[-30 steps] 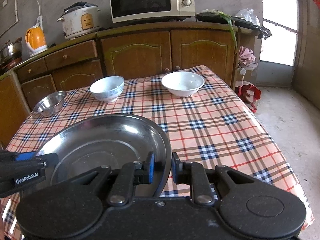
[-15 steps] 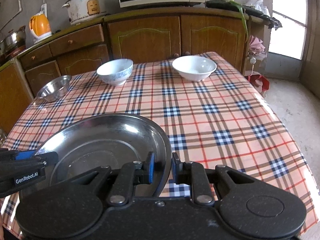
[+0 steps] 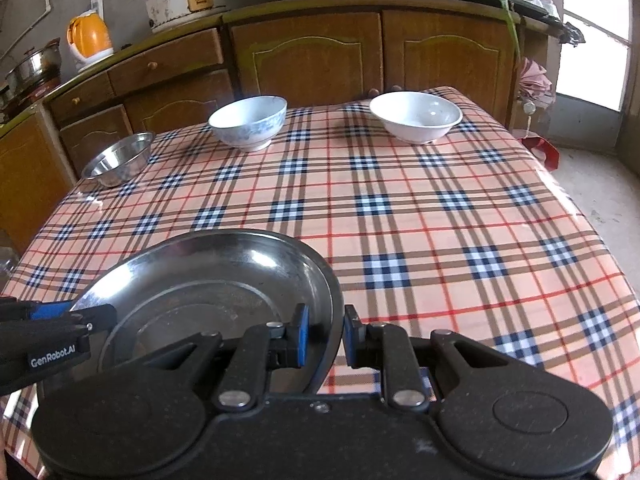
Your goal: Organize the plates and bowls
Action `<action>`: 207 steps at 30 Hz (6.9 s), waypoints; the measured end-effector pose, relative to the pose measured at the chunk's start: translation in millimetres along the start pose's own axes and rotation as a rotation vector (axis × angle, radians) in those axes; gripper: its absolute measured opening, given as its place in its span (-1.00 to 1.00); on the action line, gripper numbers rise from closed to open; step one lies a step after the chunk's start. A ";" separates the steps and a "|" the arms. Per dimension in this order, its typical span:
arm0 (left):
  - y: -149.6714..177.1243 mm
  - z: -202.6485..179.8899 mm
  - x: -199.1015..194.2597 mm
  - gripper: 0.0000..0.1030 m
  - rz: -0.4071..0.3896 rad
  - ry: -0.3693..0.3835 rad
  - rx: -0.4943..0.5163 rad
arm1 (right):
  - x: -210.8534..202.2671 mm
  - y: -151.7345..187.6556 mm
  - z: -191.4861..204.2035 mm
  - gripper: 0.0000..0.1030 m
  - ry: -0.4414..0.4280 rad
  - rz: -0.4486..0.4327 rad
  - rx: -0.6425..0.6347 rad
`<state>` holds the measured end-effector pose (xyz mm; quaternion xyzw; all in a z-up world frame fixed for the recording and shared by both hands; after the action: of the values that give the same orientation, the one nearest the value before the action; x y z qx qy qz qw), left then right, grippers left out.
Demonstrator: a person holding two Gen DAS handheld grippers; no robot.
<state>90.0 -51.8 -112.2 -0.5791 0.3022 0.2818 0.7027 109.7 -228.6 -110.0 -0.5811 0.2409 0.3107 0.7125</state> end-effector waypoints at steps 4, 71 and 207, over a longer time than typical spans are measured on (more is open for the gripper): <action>0.0 6.3 5.8 -0.38 0.005 -0.008 -0.009 | 8.6 -0.9 7.1 -0.54 -0.009 0.005 -0.009; -5.1 43.5 13.5 0.73 -0.055 -0.019 -0.103 | 38.0 -15.1 -14.9 0.49 0.008 0.006 0.060; -97.8 32.8 -29.5 -0.15 -0.215 0.053 -0.049 | -25.6 -99.0 32.9 -0.47 -0.157 -0.122 0.132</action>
<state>146.8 -37.5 -22.3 -0.6322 0.2499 0.1969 0.7065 163.0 -213.6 -18.0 -0.5204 0.1683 0.2947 0.7836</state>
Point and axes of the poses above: each gripper's, at about its wrist camera, not at the fingertips, and x roughly the way its jaws point, z to its left, y to its underside, the point moved 9 cm from there along x, roughly the way its jaws point, and after that the axes turned 7 degrees about x, right-handed, at the moved point
